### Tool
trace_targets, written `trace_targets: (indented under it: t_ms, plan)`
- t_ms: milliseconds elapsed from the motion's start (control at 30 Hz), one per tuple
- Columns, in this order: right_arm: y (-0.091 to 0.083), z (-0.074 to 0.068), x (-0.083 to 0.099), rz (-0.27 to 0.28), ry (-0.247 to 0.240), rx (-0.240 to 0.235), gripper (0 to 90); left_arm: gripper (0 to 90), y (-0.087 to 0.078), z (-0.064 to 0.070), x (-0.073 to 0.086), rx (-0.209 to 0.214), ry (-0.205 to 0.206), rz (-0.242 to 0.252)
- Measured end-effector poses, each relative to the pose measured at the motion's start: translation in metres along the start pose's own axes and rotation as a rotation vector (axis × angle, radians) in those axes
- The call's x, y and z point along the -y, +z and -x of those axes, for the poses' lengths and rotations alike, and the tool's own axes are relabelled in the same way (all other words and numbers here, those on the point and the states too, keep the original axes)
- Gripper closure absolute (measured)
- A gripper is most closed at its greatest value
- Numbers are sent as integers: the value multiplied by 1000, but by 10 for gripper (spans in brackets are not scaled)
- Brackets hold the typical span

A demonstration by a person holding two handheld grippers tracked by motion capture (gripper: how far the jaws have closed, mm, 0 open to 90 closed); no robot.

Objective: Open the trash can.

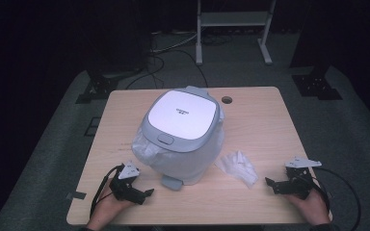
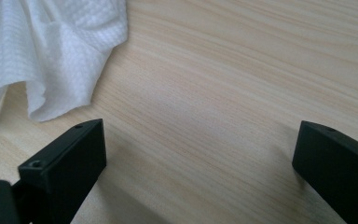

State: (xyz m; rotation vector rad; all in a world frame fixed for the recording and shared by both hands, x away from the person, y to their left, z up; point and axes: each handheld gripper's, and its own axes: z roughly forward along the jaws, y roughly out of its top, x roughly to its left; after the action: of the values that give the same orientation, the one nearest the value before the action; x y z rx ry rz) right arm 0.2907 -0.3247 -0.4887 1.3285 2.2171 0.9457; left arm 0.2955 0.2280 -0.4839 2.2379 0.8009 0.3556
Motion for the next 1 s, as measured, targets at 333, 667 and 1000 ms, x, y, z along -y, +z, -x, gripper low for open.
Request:
trace_targets:
  t_ms: [333, 667, 1000]
  plan:
    - [0, 0, 0, 0, -1, -1, 14, 0, 0, 0, 0, 0, 0, 0]
    - [0, 0, 0, 1, -1, -1, 18, 0, -1, 1, 1, -7, -8, 1]
    - [-2, -1, 2, 11, -15, -16, 55, 0, -3, 4, 2, -11, -8, -2]
